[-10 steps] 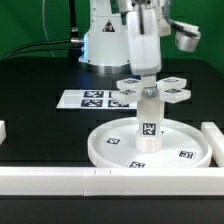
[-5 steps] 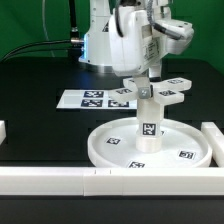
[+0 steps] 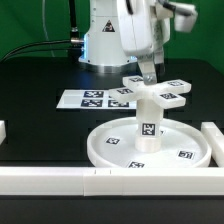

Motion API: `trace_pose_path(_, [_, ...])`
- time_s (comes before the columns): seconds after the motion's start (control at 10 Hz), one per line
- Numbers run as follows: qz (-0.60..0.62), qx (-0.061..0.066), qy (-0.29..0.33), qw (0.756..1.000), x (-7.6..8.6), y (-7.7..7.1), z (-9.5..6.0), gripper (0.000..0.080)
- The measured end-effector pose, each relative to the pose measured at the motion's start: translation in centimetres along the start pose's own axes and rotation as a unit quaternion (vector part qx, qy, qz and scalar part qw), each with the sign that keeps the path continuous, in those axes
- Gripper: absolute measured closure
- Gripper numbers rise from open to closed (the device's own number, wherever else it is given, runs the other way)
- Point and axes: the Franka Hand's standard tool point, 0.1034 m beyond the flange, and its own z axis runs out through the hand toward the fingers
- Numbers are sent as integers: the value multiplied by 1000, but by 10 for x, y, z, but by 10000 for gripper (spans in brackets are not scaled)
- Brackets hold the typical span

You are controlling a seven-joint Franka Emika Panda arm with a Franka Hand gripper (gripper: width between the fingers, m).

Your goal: Assemble round table

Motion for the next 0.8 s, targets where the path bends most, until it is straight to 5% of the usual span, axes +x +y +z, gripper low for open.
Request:
trace_pose_path(0.4, [-97,-7,2,995,1,1,4,151])
trace_pose_path(0.8, [-343,-27,-5,939,-11,-6,1,151])
